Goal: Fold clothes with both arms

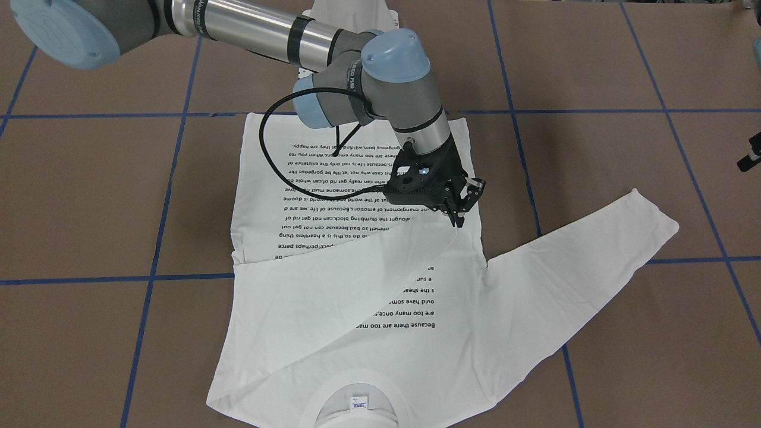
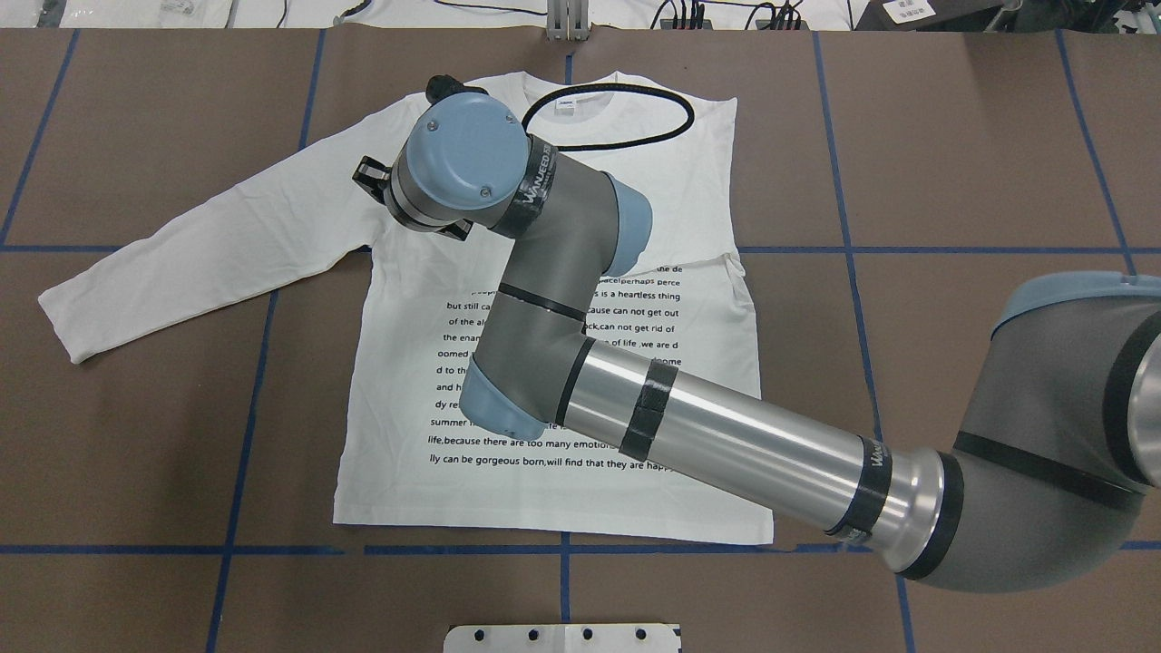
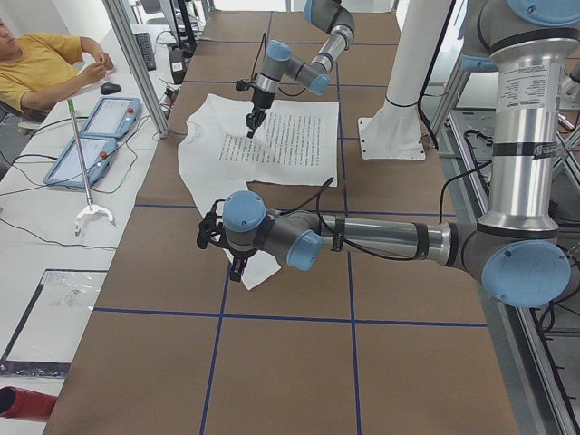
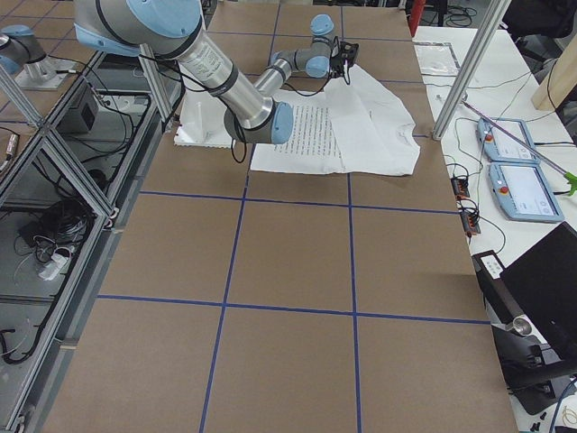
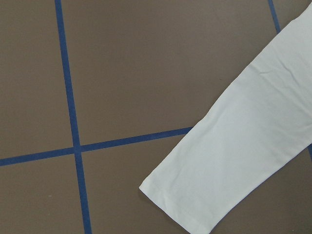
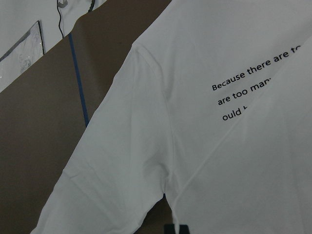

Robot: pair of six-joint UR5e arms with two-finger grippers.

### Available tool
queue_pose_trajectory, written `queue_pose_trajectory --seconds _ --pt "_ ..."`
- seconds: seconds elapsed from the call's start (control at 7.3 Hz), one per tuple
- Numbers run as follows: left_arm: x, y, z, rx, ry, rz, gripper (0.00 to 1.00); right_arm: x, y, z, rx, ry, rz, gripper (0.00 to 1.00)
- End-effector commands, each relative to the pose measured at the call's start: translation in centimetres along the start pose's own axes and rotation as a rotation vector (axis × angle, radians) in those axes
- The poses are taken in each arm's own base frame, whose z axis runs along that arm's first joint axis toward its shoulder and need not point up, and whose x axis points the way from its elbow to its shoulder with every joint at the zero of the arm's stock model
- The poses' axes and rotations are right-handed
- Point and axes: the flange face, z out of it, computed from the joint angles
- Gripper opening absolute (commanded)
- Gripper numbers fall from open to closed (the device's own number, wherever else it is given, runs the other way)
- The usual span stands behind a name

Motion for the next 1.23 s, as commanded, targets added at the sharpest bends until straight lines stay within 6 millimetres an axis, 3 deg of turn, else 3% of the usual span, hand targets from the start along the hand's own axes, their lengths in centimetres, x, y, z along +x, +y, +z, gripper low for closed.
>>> queue_pose_trajectory --seconds 0.0,0.14,0.27,0.41,0.55,0.82,0.96,1.1 --pt "0.0 -0.1 0.0 0.002 -0.005 0.003 1.0 0.2 1.3 0.8 0.009 0.007 -0.012 0.02" --pt "0.0 -0.1 0.0 0.003 -0.006 0.003 1.0 0.1 1.2 0.8 0.019 0.005 -0.012 0.09" --pt "-0.1 -0.1 0.0 0.002 -0.006 0.001 1.0 0.3 1.0 1.0 0.032 0.007 -0.011 0.4" --pt "0.1 0.0 0.5 -0.007 -0.004 0.004 1.0 0.9 1.5 1.9 0.032 0.026 -0.013 0.81" --pt "0.6 0.0 1.2 -0.021 0.003 0.013 1.0 -0.3 1.7 1.3 0.045 0.008 -0.009 0.95" --pt "3.1 -0.3 4.4 -0.075 0.026 0.003 1.0 -1.9 1.1 0.4 0.11 -0.019 0.028 0.95" --pt "3.9 0.1 7.2 -0.088 0.029 -0.008 1.0 -0.6 -1.4 0.5 0.131 -0.004 0.047 0.98" --pt "2.8 -1.2 10.8 -0.082 0.007 -0.027 1.0 1.9 -4.5 -0.6 0.116 -0.001 0.066 0.98"
